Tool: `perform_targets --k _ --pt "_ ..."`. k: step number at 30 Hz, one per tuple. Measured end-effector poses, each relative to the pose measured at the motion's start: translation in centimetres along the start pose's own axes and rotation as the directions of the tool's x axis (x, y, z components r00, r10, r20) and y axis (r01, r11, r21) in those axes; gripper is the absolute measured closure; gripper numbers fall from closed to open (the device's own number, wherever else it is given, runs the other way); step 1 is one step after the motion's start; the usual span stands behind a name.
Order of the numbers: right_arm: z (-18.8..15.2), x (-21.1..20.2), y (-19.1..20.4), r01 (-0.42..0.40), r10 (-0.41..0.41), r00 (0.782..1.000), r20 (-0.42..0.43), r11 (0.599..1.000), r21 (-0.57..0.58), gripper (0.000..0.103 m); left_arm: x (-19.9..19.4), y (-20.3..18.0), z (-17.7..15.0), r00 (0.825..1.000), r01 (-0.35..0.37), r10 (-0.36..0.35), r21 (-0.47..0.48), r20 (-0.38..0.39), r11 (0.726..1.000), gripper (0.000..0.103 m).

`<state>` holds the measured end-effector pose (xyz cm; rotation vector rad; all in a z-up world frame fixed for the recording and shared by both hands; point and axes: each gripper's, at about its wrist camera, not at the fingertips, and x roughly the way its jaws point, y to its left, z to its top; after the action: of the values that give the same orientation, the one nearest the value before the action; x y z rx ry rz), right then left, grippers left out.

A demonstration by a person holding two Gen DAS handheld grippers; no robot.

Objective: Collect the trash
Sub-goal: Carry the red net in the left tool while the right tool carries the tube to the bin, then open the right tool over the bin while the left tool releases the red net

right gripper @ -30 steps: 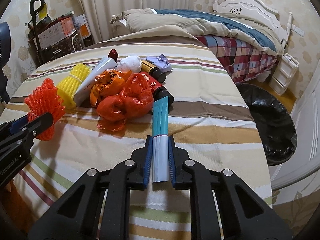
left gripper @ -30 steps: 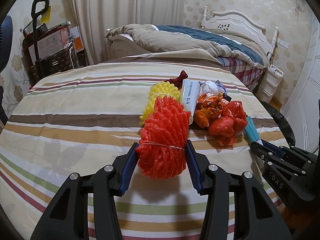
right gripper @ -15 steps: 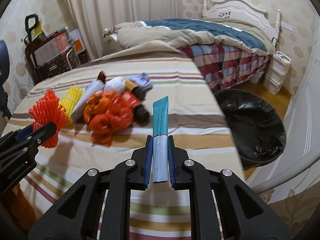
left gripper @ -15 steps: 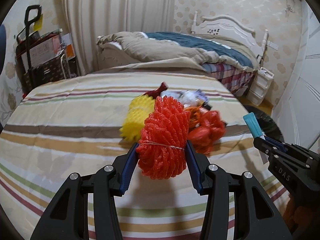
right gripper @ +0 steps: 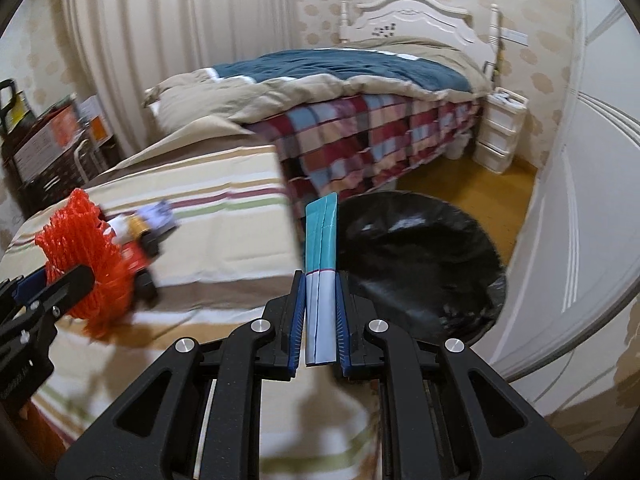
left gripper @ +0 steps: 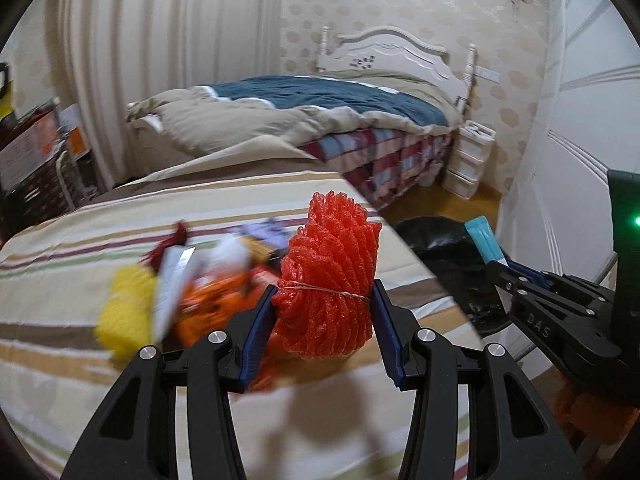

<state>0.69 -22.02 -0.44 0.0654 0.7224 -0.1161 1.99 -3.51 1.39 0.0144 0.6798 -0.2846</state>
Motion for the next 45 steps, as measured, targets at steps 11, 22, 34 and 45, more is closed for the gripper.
perform_targets --k 11,22,34,45 --pt "1.7 4.5 -5.7 0.063 -0.061 0.998 -0.029 0.995 0.076 0.089 7.5 -6.4 3.2 0.997 0.061 -0.057 0.082 -0.056 0.995 0.055" --pt "2.1 8.3 -9.0 0.086 -0.078 0.994 -0.071 0.990 0.114 0.088 12.5 -9.9 4.5 0.994 0.045 -0.031 0.132 -0.107 0.990 0.055" --pt "2.3 9.8 -10.9 0.102 -0.090 0.993 -0.081 0.982 0.157 0.075 13.3 -11.1 5.0 0.993 0.030 -0.013 0.140 -0.118 0.990 0.035" --pt "2.1 8.8 -11.4 0.143 -0.134 0.989 -0.059 0.974 0.174 0.052 12.8 -10.5 5.3 0.995 0.008 0.004 0.117 -0.098 0.993 0.022"
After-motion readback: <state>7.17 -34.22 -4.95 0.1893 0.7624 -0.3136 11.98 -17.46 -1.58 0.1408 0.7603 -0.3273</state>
